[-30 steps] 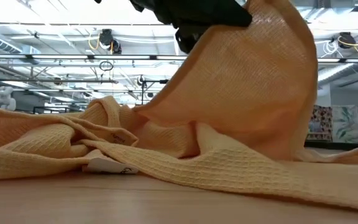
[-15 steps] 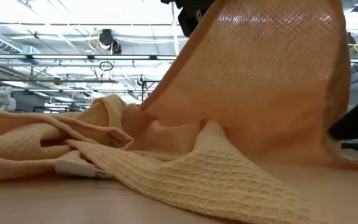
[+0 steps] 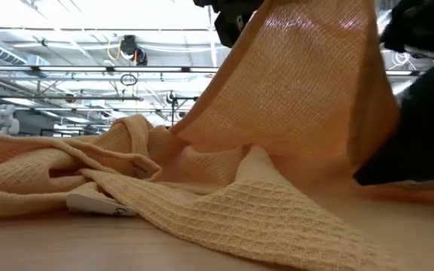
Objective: Roll towel
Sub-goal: Roll the yellow towel
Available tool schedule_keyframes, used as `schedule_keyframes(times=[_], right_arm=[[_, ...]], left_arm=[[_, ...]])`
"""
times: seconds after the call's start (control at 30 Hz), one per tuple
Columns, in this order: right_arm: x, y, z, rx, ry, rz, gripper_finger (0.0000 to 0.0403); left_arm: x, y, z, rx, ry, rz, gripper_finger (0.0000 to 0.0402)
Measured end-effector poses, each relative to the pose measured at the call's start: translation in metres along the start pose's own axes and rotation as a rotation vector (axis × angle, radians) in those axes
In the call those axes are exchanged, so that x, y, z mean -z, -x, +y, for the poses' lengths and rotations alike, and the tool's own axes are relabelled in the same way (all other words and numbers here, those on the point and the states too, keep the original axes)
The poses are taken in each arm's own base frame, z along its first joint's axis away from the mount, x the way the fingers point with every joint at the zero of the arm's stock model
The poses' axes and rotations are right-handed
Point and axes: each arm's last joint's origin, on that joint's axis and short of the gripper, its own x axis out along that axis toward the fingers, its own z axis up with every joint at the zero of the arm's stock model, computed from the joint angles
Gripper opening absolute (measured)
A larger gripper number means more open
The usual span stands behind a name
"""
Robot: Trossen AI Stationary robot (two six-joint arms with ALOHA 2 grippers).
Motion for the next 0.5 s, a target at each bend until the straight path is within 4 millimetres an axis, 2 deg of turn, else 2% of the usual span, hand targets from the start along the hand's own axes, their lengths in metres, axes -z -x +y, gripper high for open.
schedule_keyframes(times=[0.23,0.33,0.5], right_arm=[[0.003,0.002,-0.008,0.057,0.07,0.074,0.0017],[0.006,0.014,-0.012,0.076,0.088,0.075,0.001],[0.001,0.051,-0.015,-0.004,0.154,0.052,0.0002]], left_arm=[[0.006,0.0,0.001,-0.008,-0.005,0.062,0.0006],[0.009,0.0,0.003,-0.019,-0.006,0.096,0.0006],[0.011,0.0,0.008,-0.071,-0.006,0.113,0.0006]])
